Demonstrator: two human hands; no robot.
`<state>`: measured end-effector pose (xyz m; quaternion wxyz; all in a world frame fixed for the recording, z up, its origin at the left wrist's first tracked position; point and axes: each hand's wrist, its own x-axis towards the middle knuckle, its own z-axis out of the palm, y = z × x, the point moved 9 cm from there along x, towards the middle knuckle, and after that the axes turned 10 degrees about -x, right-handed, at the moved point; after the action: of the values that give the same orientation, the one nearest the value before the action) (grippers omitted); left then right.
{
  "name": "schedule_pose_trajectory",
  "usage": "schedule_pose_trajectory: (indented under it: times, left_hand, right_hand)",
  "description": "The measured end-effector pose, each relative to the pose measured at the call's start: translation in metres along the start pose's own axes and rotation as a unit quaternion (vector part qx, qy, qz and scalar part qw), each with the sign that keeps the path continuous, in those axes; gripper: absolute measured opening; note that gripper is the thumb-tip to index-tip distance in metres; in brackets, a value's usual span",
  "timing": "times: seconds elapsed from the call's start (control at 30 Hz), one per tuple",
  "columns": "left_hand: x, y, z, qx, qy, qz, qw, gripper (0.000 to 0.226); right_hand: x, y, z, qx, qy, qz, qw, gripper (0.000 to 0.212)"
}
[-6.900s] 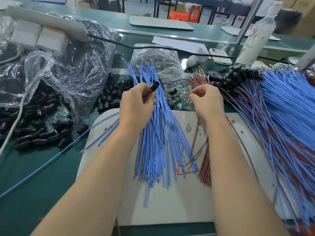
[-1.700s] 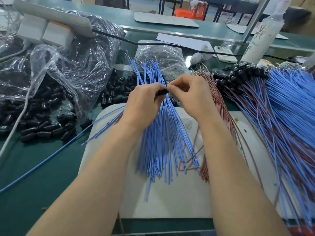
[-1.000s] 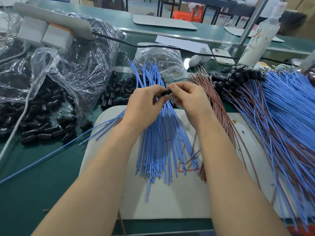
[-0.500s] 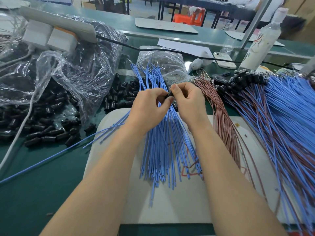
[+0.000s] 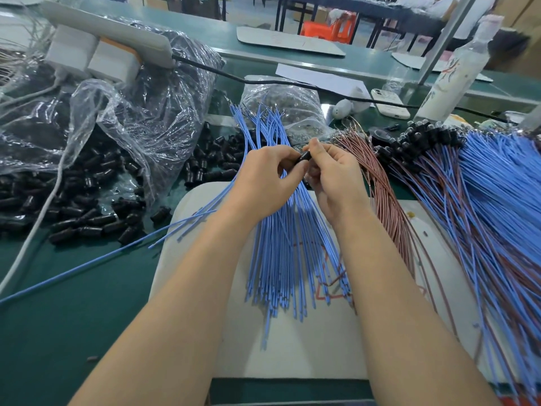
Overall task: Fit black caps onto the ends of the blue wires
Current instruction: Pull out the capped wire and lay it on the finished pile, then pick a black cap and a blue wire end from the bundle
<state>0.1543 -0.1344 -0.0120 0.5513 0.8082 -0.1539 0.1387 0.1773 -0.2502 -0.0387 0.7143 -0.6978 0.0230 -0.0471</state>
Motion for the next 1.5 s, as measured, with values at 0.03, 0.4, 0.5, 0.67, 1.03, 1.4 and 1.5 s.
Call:
schedule_pose_trajectory:
  times: [0.03,0.4,0.5,0.67,1.03,1.4,1.5]
  left_hand:
    - [0.0,0.0,0.0,-0.012,-0.001,-0.003,1.0,0.013]
    - [-0.002,-0.014,-0.012,-0.002,0.068,-0.023,0.997,0.016]
    - [-0.003,-0.017,-0.018,0.016,0.102,-0.027,0.994,0.017]
    - [-0.006,-0.013,-0.025,0.051,0.142,-0.016,0.988,0.016]
    - [-0.007,-0.006,-0.014,0.062,0.108,0.004,0.992,0.033]
    - [-0.007,-0.018,-0.019,0.052,0.124,-0.035,0.99,0.006]
    - [-0.007,-0.019,-0.019,0.054,0.123,-0.042,0.99,0.004]
  right_hand:
    - [0.001,0.003,0.001,0.012,-0.003,0.009,1.0,0.025]
    - [0.007,0.0,-0.048,-0.04,0.124,-0.007,0.992,0.021]
    - [0.003,-0.009,-0.022,-0.164,0.081,-0.05,0.982,0.013]
    - [-0.002,-0.017,-0.011,-0.231,0.019,-0.088,0.969,0.027]
    - [-0.012,-0.032,0.007,-0.358,0.034,-0.183,0.915,0.021]
    - [-0.025,-0.05,0.014,-0.411,0.068,-0.273,0.867,0.015]
    - [-0.025,-0.05,0.017,-0.425,0.048,-0.275,0.861,0.017]
